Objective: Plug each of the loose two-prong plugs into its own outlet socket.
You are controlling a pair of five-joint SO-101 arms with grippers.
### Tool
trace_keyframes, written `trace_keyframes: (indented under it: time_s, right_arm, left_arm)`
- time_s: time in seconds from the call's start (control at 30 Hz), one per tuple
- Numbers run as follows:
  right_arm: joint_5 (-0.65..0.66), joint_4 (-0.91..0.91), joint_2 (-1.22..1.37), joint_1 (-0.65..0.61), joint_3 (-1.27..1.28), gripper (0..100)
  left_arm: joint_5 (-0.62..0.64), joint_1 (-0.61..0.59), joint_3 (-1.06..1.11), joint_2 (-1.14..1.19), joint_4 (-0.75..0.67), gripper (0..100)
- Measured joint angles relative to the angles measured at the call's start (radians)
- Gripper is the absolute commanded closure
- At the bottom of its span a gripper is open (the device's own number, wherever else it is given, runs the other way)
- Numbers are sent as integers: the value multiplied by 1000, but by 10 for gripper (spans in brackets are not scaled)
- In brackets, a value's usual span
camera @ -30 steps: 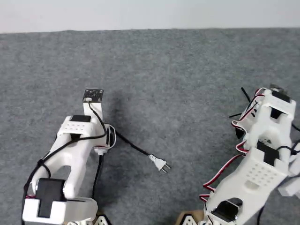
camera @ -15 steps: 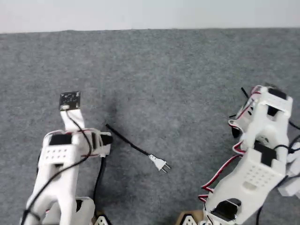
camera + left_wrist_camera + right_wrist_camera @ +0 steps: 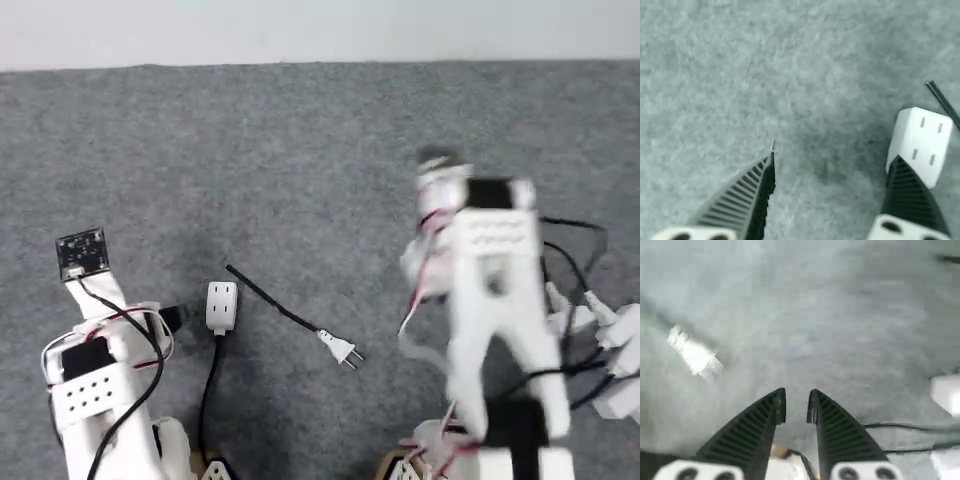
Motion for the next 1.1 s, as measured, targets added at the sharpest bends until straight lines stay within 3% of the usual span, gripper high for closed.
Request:
trace_keyframes:
  time_s: [0.2,0.3,0.63,0.8,0.93,1.1]
  right_arm:
    - [-60,-206,-213,-376,334,872]
    - [-112,-321,-253,-477,437,872]
    - [-117,-637,-31,-528,502,876]
    - [-100,-669,100,-526,491,888]
    - [-100,-669,110,-523,483,997]
    - [-115,-669,114,-520,483,991]
  left_arm:
    - [-3,-71,-40,144,-25,662]
    - [-6,-132,-80,264,-103,662]
    - [-6,-189,-348,760,-172,662]
    - [15,-265,-486,895,-118,660]
    - [98,-319,-612,1014,-49,660]
    - [115,-324,-786,1162,84,660]
